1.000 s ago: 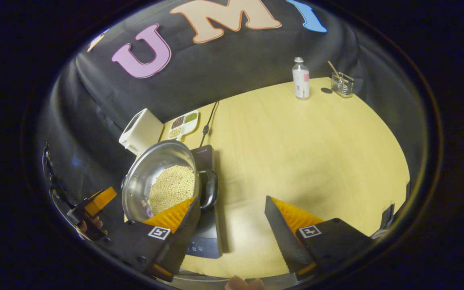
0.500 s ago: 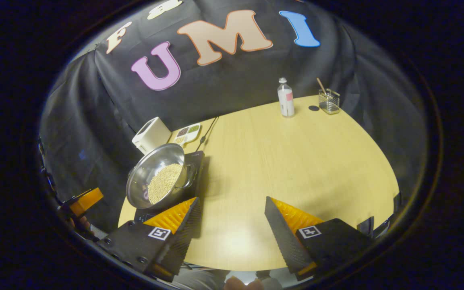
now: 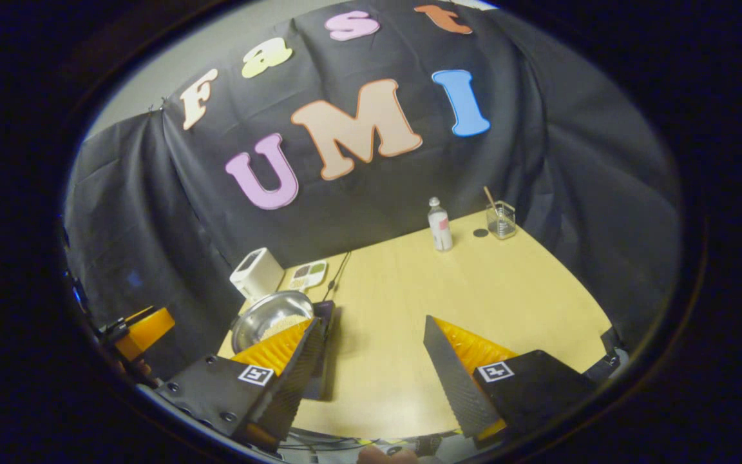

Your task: First push the handle of the pot to place it horizontally, then grasp the pot with both hands and set it on the induction cooktop.

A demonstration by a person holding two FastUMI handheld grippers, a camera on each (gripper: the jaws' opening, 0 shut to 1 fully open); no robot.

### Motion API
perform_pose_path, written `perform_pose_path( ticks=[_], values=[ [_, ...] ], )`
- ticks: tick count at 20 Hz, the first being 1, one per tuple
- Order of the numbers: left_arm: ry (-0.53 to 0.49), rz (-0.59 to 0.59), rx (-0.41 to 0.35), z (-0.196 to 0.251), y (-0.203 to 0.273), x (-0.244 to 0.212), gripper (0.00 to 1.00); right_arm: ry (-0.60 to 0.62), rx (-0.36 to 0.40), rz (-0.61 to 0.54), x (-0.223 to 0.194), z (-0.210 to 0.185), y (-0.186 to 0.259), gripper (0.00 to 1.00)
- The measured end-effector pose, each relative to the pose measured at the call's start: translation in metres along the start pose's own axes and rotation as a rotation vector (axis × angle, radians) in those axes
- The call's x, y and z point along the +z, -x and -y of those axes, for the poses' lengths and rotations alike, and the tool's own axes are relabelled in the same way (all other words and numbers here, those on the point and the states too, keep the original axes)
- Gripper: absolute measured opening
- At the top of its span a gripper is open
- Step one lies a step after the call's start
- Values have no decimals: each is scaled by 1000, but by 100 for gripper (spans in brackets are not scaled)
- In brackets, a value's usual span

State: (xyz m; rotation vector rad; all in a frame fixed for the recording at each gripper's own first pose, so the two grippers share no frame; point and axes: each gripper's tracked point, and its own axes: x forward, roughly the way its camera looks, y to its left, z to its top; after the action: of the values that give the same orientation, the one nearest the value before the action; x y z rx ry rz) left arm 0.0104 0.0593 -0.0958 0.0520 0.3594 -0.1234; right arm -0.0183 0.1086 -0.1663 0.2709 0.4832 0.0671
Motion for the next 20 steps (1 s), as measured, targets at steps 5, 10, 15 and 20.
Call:
perform_pose_path(
  ticks=[5,10,15,20],
  values=[
    [-59,154,-42,14,45,39,94,120,19,216,53,-41,59,92],
    [36,181,-102,35,76,28,94,245,0,356,62,-66,115,93],
    [57,210,-32,13,97,33,92,339,-45,479,82,-74,139,93],
    [39,213,-36,33,102,35,93,341,-49,478,85,-59,148,98]
  ],
)
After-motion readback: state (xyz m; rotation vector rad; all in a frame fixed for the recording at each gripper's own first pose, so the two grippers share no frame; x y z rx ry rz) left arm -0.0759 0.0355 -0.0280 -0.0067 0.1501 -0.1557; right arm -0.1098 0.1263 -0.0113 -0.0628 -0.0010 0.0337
